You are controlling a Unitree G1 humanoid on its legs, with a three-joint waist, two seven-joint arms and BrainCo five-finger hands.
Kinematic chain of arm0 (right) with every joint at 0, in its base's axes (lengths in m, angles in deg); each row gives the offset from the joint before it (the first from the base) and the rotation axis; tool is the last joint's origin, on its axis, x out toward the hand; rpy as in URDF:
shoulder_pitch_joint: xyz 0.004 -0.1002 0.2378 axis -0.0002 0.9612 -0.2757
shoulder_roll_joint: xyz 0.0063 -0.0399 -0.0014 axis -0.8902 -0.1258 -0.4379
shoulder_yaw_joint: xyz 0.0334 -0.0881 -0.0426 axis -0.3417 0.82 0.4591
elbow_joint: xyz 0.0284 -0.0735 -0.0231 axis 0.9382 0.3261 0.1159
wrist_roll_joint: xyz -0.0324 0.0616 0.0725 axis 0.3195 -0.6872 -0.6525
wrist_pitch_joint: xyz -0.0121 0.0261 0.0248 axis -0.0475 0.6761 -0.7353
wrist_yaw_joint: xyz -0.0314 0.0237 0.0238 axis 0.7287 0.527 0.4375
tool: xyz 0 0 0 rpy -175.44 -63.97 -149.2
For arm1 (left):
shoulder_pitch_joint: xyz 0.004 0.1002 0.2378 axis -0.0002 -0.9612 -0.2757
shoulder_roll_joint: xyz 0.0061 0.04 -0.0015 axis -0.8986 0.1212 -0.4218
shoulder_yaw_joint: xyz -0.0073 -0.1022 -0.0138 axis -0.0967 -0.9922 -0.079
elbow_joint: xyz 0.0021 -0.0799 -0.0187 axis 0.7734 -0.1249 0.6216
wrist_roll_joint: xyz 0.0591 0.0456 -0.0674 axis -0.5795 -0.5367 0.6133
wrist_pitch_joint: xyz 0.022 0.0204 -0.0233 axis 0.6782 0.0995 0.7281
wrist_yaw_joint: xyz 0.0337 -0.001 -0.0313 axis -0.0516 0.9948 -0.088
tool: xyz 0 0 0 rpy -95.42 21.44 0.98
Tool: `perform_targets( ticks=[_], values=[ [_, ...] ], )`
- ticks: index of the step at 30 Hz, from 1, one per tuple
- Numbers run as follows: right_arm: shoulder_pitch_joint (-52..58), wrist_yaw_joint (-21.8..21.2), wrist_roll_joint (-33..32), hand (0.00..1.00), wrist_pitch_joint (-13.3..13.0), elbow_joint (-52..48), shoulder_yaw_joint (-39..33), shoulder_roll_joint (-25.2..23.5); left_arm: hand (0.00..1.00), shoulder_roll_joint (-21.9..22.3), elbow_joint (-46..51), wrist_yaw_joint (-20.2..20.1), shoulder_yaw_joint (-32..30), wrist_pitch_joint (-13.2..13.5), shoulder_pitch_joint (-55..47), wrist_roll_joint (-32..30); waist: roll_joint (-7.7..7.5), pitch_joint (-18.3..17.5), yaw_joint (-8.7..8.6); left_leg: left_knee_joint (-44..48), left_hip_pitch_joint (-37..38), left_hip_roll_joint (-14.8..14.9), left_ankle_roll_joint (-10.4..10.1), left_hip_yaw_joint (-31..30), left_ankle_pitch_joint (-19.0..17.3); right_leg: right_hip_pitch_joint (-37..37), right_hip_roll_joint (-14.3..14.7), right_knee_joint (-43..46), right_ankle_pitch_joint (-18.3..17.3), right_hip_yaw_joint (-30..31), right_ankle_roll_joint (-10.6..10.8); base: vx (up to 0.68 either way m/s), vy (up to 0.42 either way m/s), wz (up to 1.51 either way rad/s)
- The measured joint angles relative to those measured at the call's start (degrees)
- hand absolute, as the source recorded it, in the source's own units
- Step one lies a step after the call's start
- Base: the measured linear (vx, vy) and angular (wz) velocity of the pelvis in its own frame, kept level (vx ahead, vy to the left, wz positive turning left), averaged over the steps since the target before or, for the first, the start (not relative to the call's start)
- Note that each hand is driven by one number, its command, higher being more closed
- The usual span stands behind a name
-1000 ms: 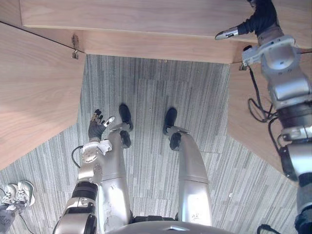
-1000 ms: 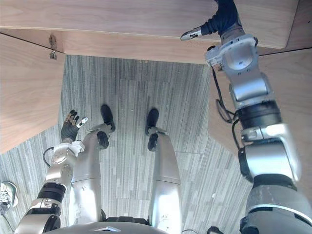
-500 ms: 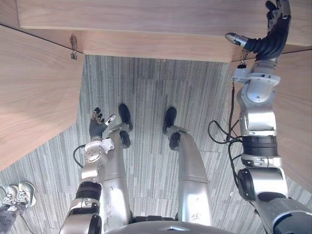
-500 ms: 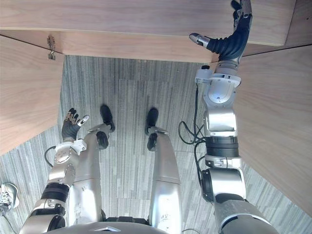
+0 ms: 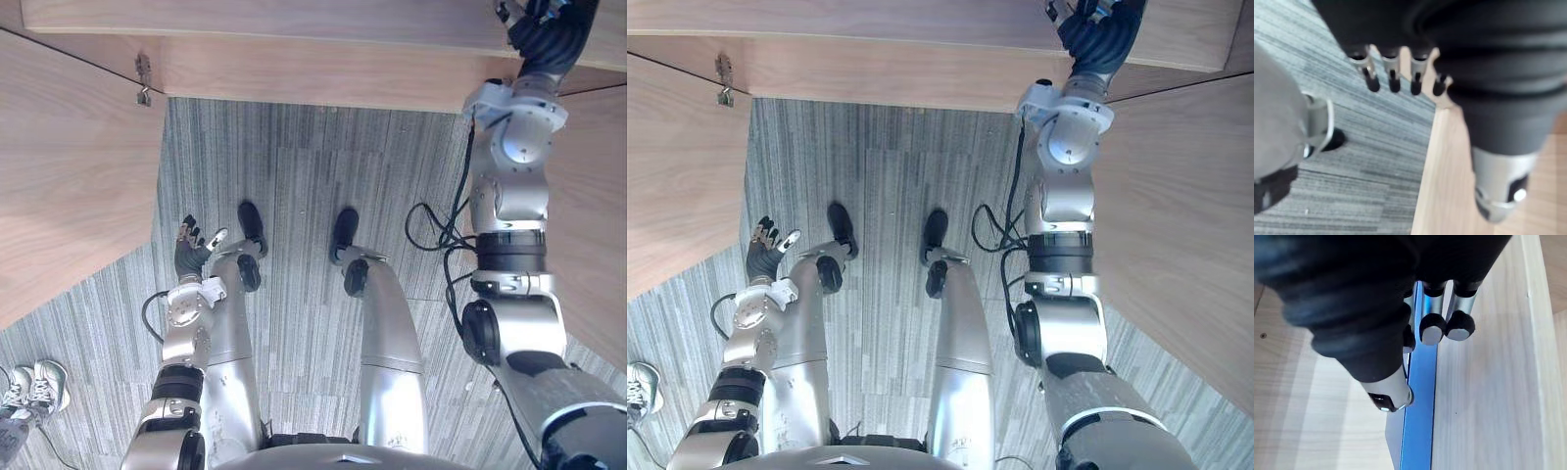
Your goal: Walk over to the cabinet, pick up the folder, carry it to the office cabinet, place the folder inside the office cabinet, then close the office cabinet door
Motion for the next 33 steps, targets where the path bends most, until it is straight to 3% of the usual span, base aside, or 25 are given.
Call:
perform_targets(
  ticks=[13,25,33],
  values=[
    [-15.58,-0.93,-4.71,1.0,0.32,14.04,9.41,7.18,0.0,-0.99,-0.59,0.31,-0.05,1.64,-0.05,2.17,0.07,0.46,0.73,-0.1,-2.2,-0.63,0.32,-1.09,0.82,-1.77,-1.01,1.17,-0.79,-1.38,-0.04,0.0,-0.005,0.05],
    [-21.87,-1.42,-8.97,1.0,0.43,21.02,14.18,9.41,0.0,-1.2,-1.11,1.06,0.19,2.29,-0.27,3.36,0.04,0.52,0.64,-2.38,-2.3,-2.49,0.08,-2.06,2.59,-1.83,-2.72,1.4,-1.27,-2.7,-0.31,0.0,-0.005,0.12],
    [-24.61,-3.48,-11.68,1.0,-0.02,24.73,16.83,11.26,0.0,-1.19,-1.11,1.01,0.6,2.3,-1.52,5.41,0.04,0.52,0.41,-7.31,-1.19,-3.35,-0.15,-1.85,5.96,-1.68,-3.24,-1.0,0.06,-3.5,-0.61,-0.03,-0.009,0.06]
  ],
)
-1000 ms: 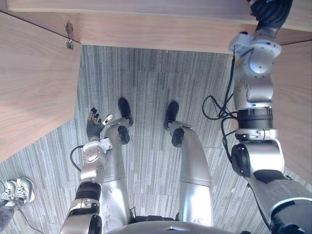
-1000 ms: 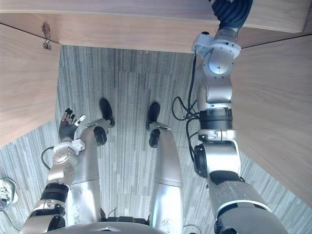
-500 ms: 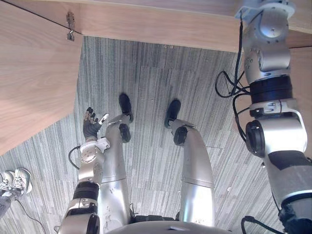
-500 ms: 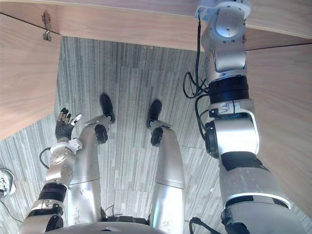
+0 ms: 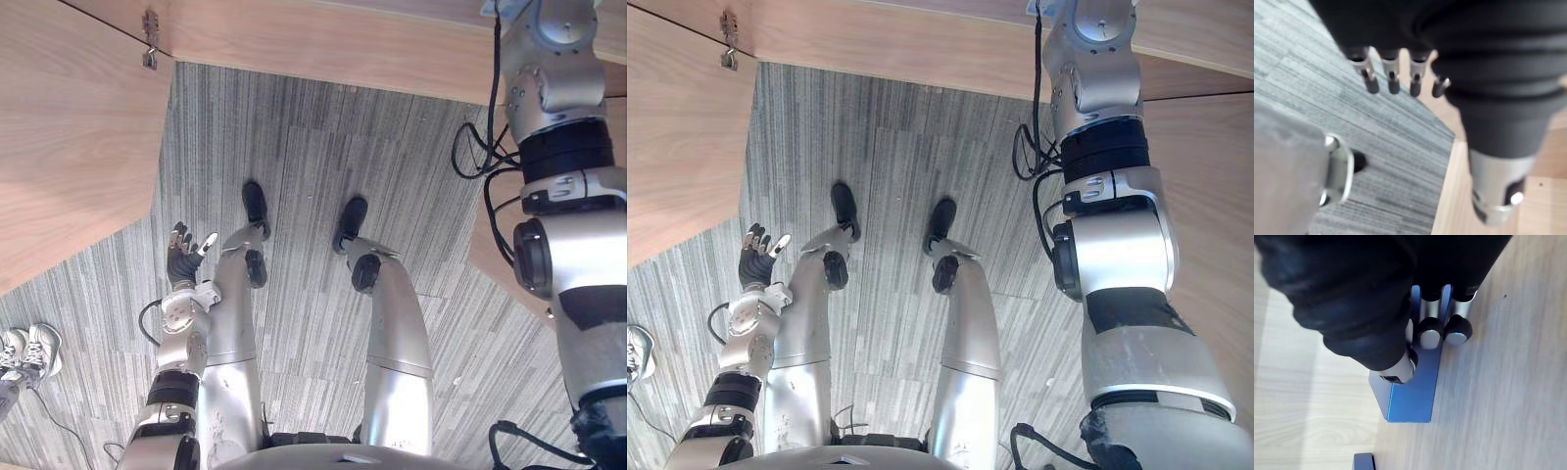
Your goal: Walk over to the cabinet, pick up the folder, carry it to the office cabinet, place the folder inside the office cabinet, then close the office cabinet door
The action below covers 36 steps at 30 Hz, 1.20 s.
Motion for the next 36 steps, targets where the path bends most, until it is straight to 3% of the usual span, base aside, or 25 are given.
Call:
perform_targets(
  ticks=[7,13,22,24,30,36],
  values=[
    [3.75,0.19,-0.06,1.0,0.31,-2.45,-0.5,-0.4,0.0,0.57,0.03,0.09,0.3,-0.07,0.03,-0.01,-0.01,0.0,0.03,0.53,1.23,0.58,-0.13,-0.16,0.42,1.37,0.43,0.11,0.56,-0.38,-0.91,-0.02,-0.023,0.0],
    [20.43,1.43,2.7,1.0,-0.08,-21.79,-7.97,-5.17,0.0,1.28,-0.07,0.19,0.14,-1.34,0.13,-0.77,-0.03,-0.02,-0.97,2.81,4.0,1.99,-0.11,-0.06,-1.53,4.84,1.59,0.26,0.01,-0.07,-0.48,-0.04,-0.029,-0.14],
    [46.42,2.29,9.54,1.0,-2.81,-44.87,-10.31,-16.03,0.0,2.42,-2.24,0.07,-0.89,-3.46,-0.16,-5.82,-0.67,-0.89,-1.78,0.83,16.65,3.8,-0.75,2.21,-3.97,16.86,3.4,-4.17,-0.11,0.59,-0.62,-0.01,-0.024,-0.15],
    [54.32,0.73,10.66,1.0,-3.86,-48.12,-8.51,-19.38,0.0,2.62,-2.94,-0.13,-0.86,-3.98,-1.29,-7.31,-1.84,-2.8,-2.31,0.26,20.85,4.21,-0.97,2.98,-4.78,21.1,3.83,-6.09,0.13,0.59,-0.22,0.08,0.008,-0.16],
    [71.21,-4.87,14.73,1.0,-4.95,-50.51,-0.93,-25.67,0.0,4.42,-4.6,-0.84,-0.64,-4.57,-5.9,-9.22,-2.6,-7.92,-2.73,-2.44,32.55,4.89,-0.86,4.88,-7.42,33.31,5.26,-12.03,0.02,1.37,0.85,0.12,0.036,-0.13],
    [84.79,-9.94,20.68,1.0,-4.79,-44.71,2.6,-30.04,0.0,4.32,-8.82,-1.16,2.89,-5.13,-11.91,-11.96,-3.17,-13.17,-2.86,-10.24,45.13,3.29,-1.28,7.7,-7.38,44.69,5.39,-19.92,1.27,2.52,1.69,0.13,0.03,-0.07]
  ],
)
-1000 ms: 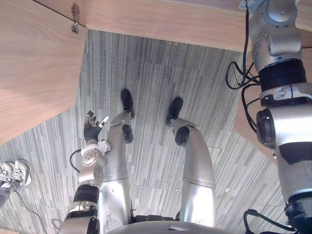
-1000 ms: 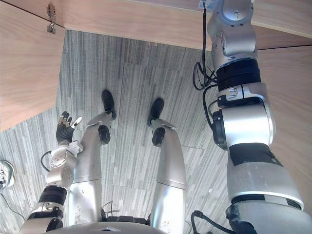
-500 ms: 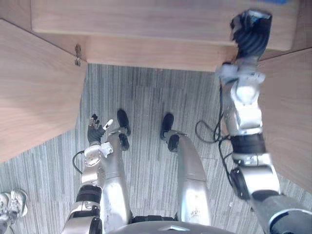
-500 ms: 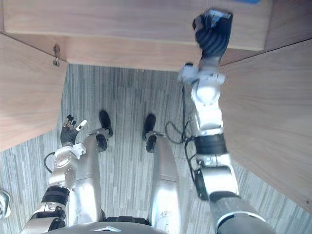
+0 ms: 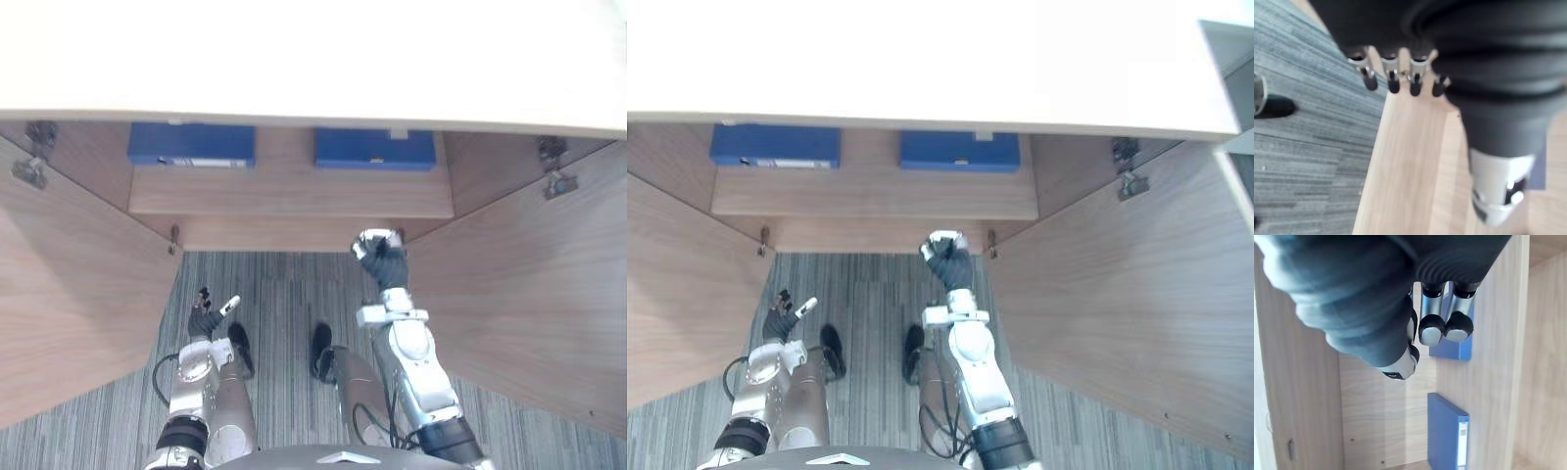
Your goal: Walk over to the cabinet, pick up the folder, carry it to the office cabinet, place the folder inside the office cabinet, then close the office cabinet door
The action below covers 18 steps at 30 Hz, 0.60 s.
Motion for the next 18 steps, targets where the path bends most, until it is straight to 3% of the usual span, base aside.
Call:
perform_targets(
  ticks=[4,6,10,13,14,18],
  values=[
    [1.25,-0.62,4.05,1.0,1.01,13.71,-1.06,-0.58,0.0,-0.45,-6.67,-0.12,2.19,-0.1,-0.48,-1.76,0.12,-2.77,-0.9,-6.94,5.93,-1.87,-0.9,0.22,1.98,6.26,0.31,-8.05,2.89,0.26,0.73,0.14,0.033,-0.01],
    [0.91,-0.76,5.67,1.0,2.15,24.01,-2.55,-0.96,0.0,-1.12,-10.1,-0.13,2.95,-0.31,-0.59,-2.52,0.2,-3.65,-1.21,-11.67,9.25,-2.91,-0.85,0.61,3.89,10.55,0.97,-15.08,6.32,0.52,1.2,0.12,0.029,-0.06],
    [0.76,-1.19,7.67,1.0,3.84,34.38,-5.4,-1.33,0.0,-2.48,-11.76,-0.12,2.98,-0.58,-1.75,-3.94,0.26,-4.01,-1.36,-17.18,14.89,-4.7,-0.73,1.64,5.8,16.91,1.11,-23.54,10.48,1.79,1.9,0.09,0.041,-0.16],
    [1.04,-1.1,9.64,1.0,4.75,42.41,-8.73,-1.36,0.0,-2.83,-14.34,-0.14,2.99,-0.59,-2.72,-4.56,0.65,-6.54,-1.87,-21.08,18.37,-6.36,-0.48,1.68,7.0,19.93,0.75,-26.76,11.85,2.54,2.45,0.04,0.036,-0.02],
    [1.04,-1.1,9.65,0.0,5.08,43.72,-9.27,-1.36,0.0,-2.85,-14.91,-0.15,2.99,-0.59,-2.89,-4.92,0.64,-6.96,-1.87,-21.74,18.94,-6.64,-0.36,1.7,7.23,20.31,0.66,-27.02,11.96,2.7,2.51,0.0,0.036,-0.04],
    [1.08,-0.88,9.61,0.0,6.34,51.15,-13.28,-1.46,0.0,-2.67,-18.47,-0.54,3.03,-1.16,-3.78,-6.16,0.64,-8.57,-2.06,-27.2,22.53,-8.46,-0.19,1.68,9.63,21.65,-0.11,-28.69,12.74,3.31,2.95,-0.06,0.039,-0.04]
  ],
)
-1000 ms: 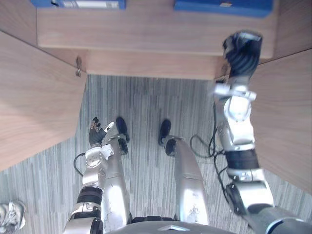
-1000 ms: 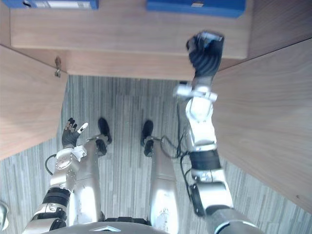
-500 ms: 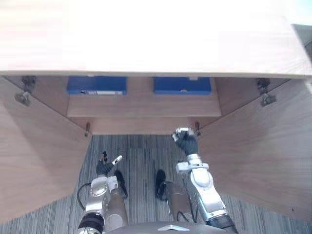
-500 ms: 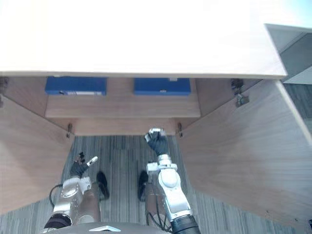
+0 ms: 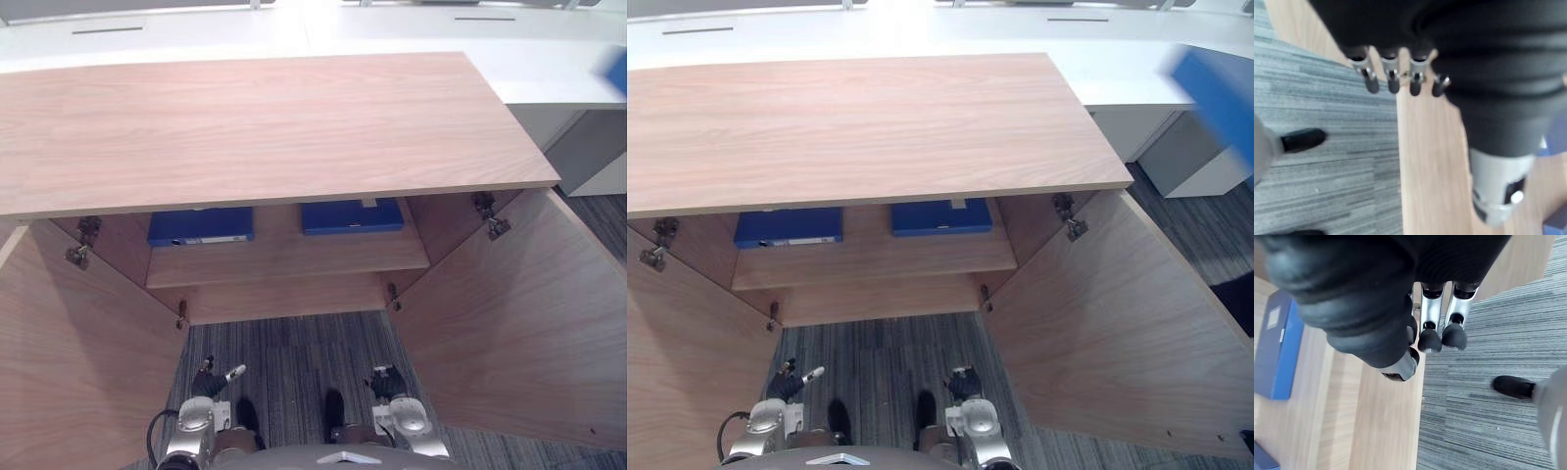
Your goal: Walk over to the cabinet, pick up the folder, carry it to the office cabinet, place the folder inside the office cabinet, then close the office cabinet door
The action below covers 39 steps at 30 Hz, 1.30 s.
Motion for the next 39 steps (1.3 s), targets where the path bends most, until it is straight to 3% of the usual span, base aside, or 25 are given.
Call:
perform_targets(
  ticks=[5,17,29,37,39],
  values=[
    [0.51,0.72,-2.95,0.0,1.86,5.48,-6.88,-0.33,0.0,-0.02,-3.11,-0.11,-0.1,-0.93,-0.84,-1.05,-0.17,-1.14,-0.09,-5.72,3.42,-2.12,-0.32,-1.71,1.74,0.6,-0.78,-1.29,0.37,1.33,0.51,-0.06,0.053,-0.13],
    [0.14,2.25,-12.24,0.0,3.57,10.27,-17.29,-2.37,0.0,0.0,-6.28,-0.04,-0.63,-1.58,-0.85,-1.06,-0.4,-3.22,-1.19,-5.95,6.37,-4.31,1.16,-1.81,0.65,4.48,-2.23,-2.72,0.84,1.83,1.65,0.01,0.032,0.0],
    [-0.15,2.37,-13.68,0.0,3.56,11.64,-19.84,-2.5,0.0,-0.36,-5.17,0.63,2.49,-1.49,0.16,-2.7,-0.38,-3.25,-1.51,-5.96,8.08,-4.69,1.34,-1.87,-0.09,6.16,-2.56,-2.71,0.05,1.62,1.72,0.0,0.0,0.0],
    [-0.14,2.37,-13.67,0.0,3.45,11.55,-18.44,-2.4,0.0,-3.29,11.02,0.55,13.77,-0.65,4.59,-7.93,-0.4,-3.7,-2.45,-5.95,8.13,-4.86,1.34,-1.95,-0.09,6.22,-2.72,-2.71,0.08,1.55,1.72,0.0,0.0,0.0],
    [-0.15,2.15,-13.68,0.0,3.41,11.38,-18.13,-2.34,0.0,-5.84,24.47,-1.42,16.12,-0.44,2.58,-8.0,-0.4,-3.9,-2.71,-5.95,8.11,-4.9,1.49,-2.25,0.01,6.21,-2.76,-2.69,0.04,1.37,1.72,0.0,0.0,0.0]
  ],
)
